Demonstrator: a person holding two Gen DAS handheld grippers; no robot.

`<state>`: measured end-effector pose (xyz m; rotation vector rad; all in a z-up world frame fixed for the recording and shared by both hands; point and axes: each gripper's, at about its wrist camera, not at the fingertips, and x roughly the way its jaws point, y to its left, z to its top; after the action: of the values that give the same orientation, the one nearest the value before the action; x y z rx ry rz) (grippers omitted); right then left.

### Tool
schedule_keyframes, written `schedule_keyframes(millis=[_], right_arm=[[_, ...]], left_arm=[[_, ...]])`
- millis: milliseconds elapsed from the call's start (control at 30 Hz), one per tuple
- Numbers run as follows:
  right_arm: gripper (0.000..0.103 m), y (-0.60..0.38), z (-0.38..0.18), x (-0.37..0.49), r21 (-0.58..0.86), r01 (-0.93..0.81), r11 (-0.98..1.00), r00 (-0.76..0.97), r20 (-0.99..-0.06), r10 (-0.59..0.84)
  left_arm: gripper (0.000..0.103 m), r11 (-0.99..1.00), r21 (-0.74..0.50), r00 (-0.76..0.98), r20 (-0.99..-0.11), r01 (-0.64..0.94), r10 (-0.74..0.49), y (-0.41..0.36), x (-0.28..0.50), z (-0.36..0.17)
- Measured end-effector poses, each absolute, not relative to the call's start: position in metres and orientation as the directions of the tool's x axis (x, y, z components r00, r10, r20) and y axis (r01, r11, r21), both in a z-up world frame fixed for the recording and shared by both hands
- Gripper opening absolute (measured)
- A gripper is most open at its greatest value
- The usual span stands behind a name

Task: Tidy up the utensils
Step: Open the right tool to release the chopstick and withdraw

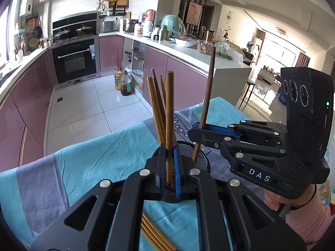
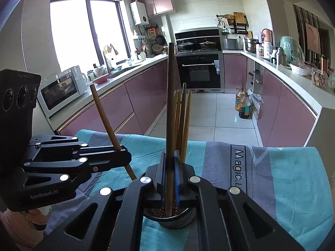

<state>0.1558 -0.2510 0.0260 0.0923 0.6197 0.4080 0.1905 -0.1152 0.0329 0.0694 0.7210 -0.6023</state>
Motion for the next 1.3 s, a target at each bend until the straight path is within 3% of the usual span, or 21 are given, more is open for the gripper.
schedule_keyframes(millis=[667,767,933,1100,1233,1300], right_arm=[[0.008,-0.259,0.013,0.168,0.249,-0.303,0.92,0.731,-0.558,0.393],[0.009,-0.26,0.012,0.161,0.259,-0.313,0.914,0.732,-0.547,0.405],[0.028,-0.259,0.015,0.136,0.262,-0.356,0.897,0.739,-0.508,0.442],[0.05,-0.25,0.017,0.099,0.244,-0.431,0.869,0.73,-0.471,0.495],[0.063,-0.235,0.001,0.076,0.225,-0.474,0.851,0.693,-0.501,0.518],[0.064,-0.225,-0.014,0.07,0.215,-0.477,0.852,0.671,-0.538,0.511]], left_arm=[[0.009,0.844,-0.198,0.59,-0.636,0.498,-0.497,-0.11,0.203,0.019],[0.021,0.849,-0.203,0.617,-0.608,0.488,-0.5,-0.101,0.193,0.022],[0.041,0.864,-0.198,0.679,-0.548,0.462,-0.489,-0.078,0.168,0.025],[0.071,0.908,-0.17,0.75,-0.516,0.383,-0.413,-0.048,0.142,0.017],[0.085,0.939,-0.151,0.771,-0.538,0.308,-0.34,-0.026,0.128,-0.002],[0.091,0.95,-0.143,0.772,-0.555,0.278,-0.31,-0.02,0.123,-0.011]])
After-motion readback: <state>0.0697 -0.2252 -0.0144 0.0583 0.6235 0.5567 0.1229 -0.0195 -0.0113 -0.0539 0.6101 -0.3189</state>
